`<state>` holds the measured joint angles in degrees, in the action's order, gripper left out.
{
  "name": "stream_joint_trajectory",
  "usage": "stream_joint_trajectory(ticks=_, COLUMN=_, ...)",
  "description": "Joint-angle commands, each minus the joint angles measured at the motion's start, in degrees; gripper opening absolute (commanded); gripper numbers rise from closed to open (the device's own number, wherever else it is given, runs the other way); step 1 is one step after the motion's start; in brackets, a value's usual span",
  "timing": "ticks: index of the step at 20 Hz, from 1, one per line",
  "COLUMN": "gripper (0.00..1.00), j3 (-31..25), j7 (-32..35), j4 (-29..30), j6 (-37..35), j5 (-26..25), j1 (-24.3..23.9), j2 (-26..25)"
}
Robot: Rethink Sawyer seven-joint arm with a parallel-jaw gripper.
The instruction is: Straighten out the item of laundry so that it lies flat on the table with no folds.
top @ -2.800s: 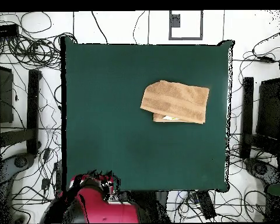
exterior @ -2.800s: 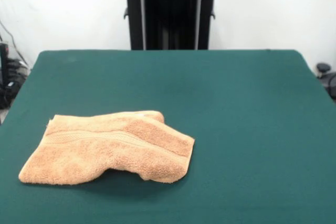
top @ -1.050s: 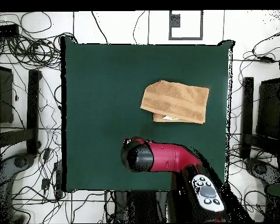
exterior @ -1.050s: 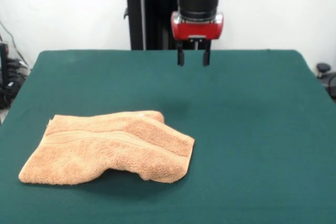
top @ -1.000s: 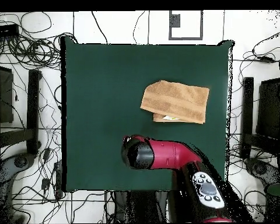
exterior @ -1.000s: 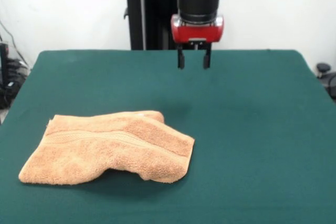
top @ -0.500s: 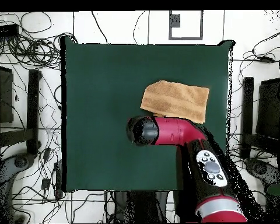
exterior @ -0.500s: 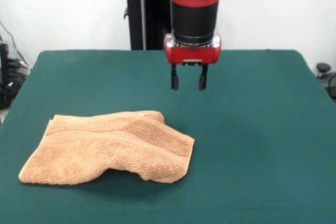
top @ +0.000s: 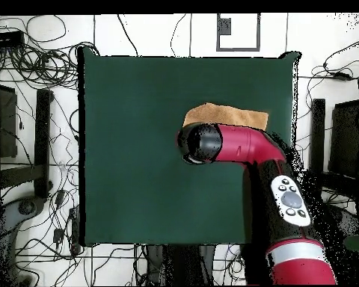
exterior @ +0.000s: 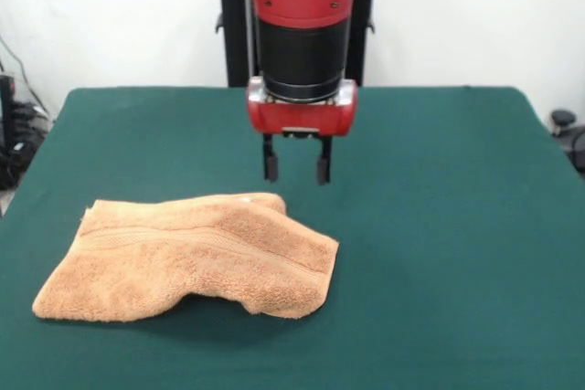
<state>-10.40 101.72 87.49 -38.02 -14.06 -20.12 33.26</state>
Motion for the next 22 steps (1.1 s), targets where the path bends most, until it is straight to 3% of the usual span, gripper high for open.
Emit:
stream_joint_trajectory(ticks=1, gripper=1.0, j3=-7.11, j7=-13.19, j4=-8.36, j6=-9.8, j5=-3.73, j1=-1.75, j2=-1.55)
stream_joint_trajectory(ticks=13, gripper=1.0, j3=-9.64, j7=-15.88, j4=-8.18, j6=-8.89, j5=-7.11, j1=-7.49, j2=-3.08)
stream_joint_trajectory(ticks=22, gripper=1.0, j3=-11.06, j7=-13.67, j4=-6.46, j6=-8.33, j5=-9.04, j1=-8.24, j2=-2.63)
